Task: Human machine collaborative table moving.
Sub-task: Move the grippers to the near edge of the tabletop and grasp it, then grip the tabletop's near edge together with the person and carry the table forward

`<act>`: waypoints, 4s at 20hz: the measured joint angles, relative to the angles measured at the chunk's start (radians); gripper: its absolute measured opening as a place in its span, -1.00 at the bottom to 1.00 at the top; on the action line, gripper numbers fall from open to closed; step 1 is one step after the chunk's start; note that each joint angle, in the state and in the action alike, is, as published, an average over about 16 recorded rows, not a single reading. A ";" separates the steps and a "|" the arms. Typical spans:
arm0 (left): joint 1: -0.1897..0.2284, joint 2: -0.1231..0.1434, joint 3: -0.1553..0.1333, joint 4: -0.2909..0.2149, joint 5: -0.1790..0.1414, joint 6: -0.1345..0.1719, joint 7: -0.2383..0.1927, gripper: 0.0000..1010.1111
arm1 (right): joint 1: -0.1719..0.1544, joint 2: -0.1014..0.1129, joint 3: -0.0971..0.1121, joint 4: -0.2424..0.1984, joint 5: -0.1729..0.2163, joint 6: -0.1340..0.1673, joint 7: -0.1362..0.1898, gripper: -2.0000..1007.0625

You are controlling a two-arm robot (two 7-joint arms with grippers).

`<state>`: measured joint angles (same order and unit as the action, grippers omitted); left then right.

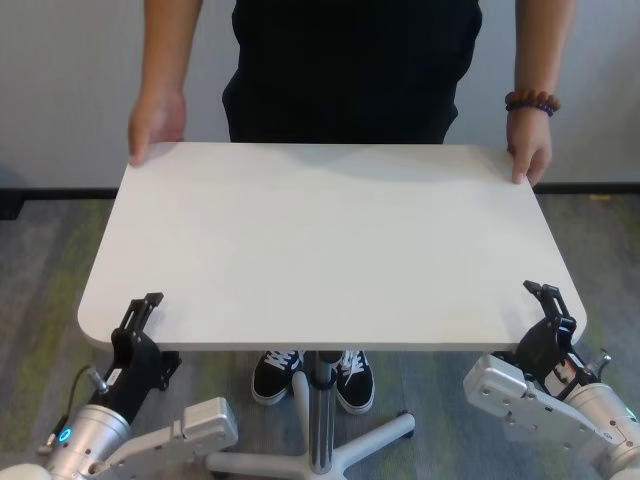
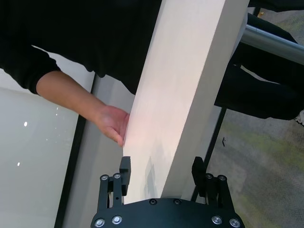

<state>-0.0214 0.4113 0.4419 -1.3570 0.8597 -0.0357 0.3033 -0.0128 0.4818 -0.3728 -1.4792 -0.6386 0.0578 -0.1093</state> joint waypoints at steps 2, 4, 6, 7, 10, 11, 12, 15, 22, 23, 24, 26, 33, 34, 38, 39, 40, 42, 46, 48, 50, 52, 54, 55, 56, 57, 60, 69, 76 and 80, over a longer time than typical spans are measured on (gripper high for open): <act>0.000 0.000 0.000 0.000 0.000 0.000 0.000 0.55 | 0.000 0.000 -0.001 0.000 -0.003 0.003 -0.001 0.77; 0.000 0.000 0.000 0.000 0.000 0.000 0.000 0.43 | 0.000 0.000 -0.002 0.001 -0.005 0.005 -0.002 0.67; 0.000 0.000 0.000 0.000 0.001 0.001 0.000 0.30 | 0.000 0.001 -0.002 0.001 -0.006 0.006 -0.002 0.57; 0.000 0.000 0.001 0.000 0.001 0.001 0.000 0.23 | 0.000 0.001 -0.002 0.001 -0.007 0.007 -0.002 0.51; 0.000 0.001 0.001 0.000 0.001 0.001 0.001 0.04 | 0.000 0.001 -0.003 0.001 -0.008 0.008 -0.002 0.33; 0.000 0.001 0.001 0.000 0.001 0.001 0.001 -0.02 | 0.000 0.001 -0.003 0.001 -0.009 0.009 -0.002 0.27; 0.000 0.001 0.001 0.000 0.001 0.001 0.001 -0.08 | 0.000 0.001 -0.003 0.002 -0.009 0.009 -0.002 0.21; 0.000 0.001 0.001 0.000 0.002 0.001 0.000 -0.23 | 0.000 0.001 -0.004 0.002 -0.010 0.010 -0.002 0.04; 0.000 0.001 0.001 0.000 0.002 0.001 0.000 -0.41 | 0.001 0.001 -0.004 0.002 -0.012 0.012 -0.003 -0.23; 0.000 0.001 0.001 0.000 0.002 0.001 0.000 -0.42 | 0.001 0.001 -0.004 0.003 -0.012 0.012 -0.003 -0.25; 0.000 0.001 0.001 0.000 0.002 0.001 0.000 -0.42 | 0.001 0.001 -0.004 0.003 -0.012 0.012 -0.003 -0.27; 0.000 0.001 0.001 0.000 0.002 0.001 0.000 -0.43 | 0.001 0.002 -0.004 0.003 -0.012 0.012 -0.003 -0.30; -0.001 -0.002 0.000 -0.002 0.005 -0.002 0.001 -0.43 | 0.001 0.000 -0.001 0.003 -0.014 0.006 -0.008 -0.31; -0.001 -0.002 -0.001 -0.003 0.006 -0.002 0.001 -0.43 | 0.001 -0.001 -0.001 0.003 -0.015 0.004 -0.010 -0.31; -0.001 -0.007 -0.005 -0.010 0.009 -0.005 -0.001 -0.43 | 0.002 -0.003 0.003 0.002 -0.021 -0.006 -0.014 -0.31; -0.001 -0.009 -0.007 -0.012 0.010 -0.005 -0.002 -0.43 | 0.002 -0.003 0.004 0.002 -0.024 -0.009 -0.015 -0.31; -0.001 -0.010 -0.008 -0.014 0.011 -0.006 -0.003 -0.43 | 0.002 -0.004 0.006 0.001 -0.027 -0.011 -0.016 -0.31; -0.002 -0.013 -0.012 -0.018 0.014 -0.007 -0.004 -0.43 | 0.003 -0.005 0.009 0.000 -0.032 -0.017 -0.017 -0.31; -0.004 -0.020 -0.019 -0.027 0.020 -0.009 -0.009 -0.43 | 0.005 -0.006 0.017 -0.003 -0.043 -0.027 -0.016 -0.32; -0.004 -0.024 -0.022 -0.032 0.025 -0.009 -0.012 -0.43 | 0.006 -0.007 0.022 -0.004 -0.048 -0.031 -0.014 -0.32; -0.005 -0.027 -0.025 -0.035 0.029 -0.009 -0.015 -0.43 | 0.008 -0.007 0.027 -0.005 -0.052 -0.033 -0.010 -0.32; -0.008 -0.030 -0.028 -0.038 0.034 -0.008 -0.019 -0.43 | 0.011 -0.007 0.032 -0.004 -0.056 -0.035 -0.006 -0.32; -0.011 -0.033 -0.029 -0.040 0.040 -0.007 -0.022 -0.43 | 0.016 -0.007 0.036 -0.003 -0.060 -0.038 -0.001 -0.32; -0.013 -0.035 -0.030 -0.041 0.043 -0.006 -0.023 -0.43 | 0.019 -0.008 0.038 -0.002 -0.062 -0.039 0.001 -0.32; -0.015 -0.037 -0.030 -0.042 0.046 -0.005 -0.025 -0.43 | 0.022 -0.008 0.040 0.000 -0.064 -0.041 0.004 -0.32; -0.018 -0.038 -0.031 -0.043 0.048 -0.004 -0.026 -0.43 | 0.026 -0.009 0.042 0.002 -0.066 -0.043 0.006 -0.32; -0.025 -0.044 -0.031 -0.045 0.056 -0.001 -0.030 -0.43 | 0.039 -0.012 0.047 0.011 -0.073 -0.049 0.013 -0.32; -0.062 -0.063 -0.024 -0.027 0.069 0.006 -0.036 -0.43 | 0.095 -0.026 0.049 0.054 -0.104 -0.075 0.032 -0.32; -0.097 -0.078 -0.015 0.011 0.074 0.006 -0.033 -0.43 | 0.142 -0.041 0.044 0.105 -0.127 -0.097 0.040 -0.32; -0.118 -0.087 -0.010 0.038 0.077 0.007 -0.027 -0.43 | 0.172 -0.051 0.037 0.141 -0.138 -0.109 0.041 -0.32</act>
<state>-0.1396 0.3247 0.4324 -1.3193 0.9364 -0.0288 0.2765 0.1591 0.4313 -0.3359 -1.3378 -0.7769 -0.0515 -0.0683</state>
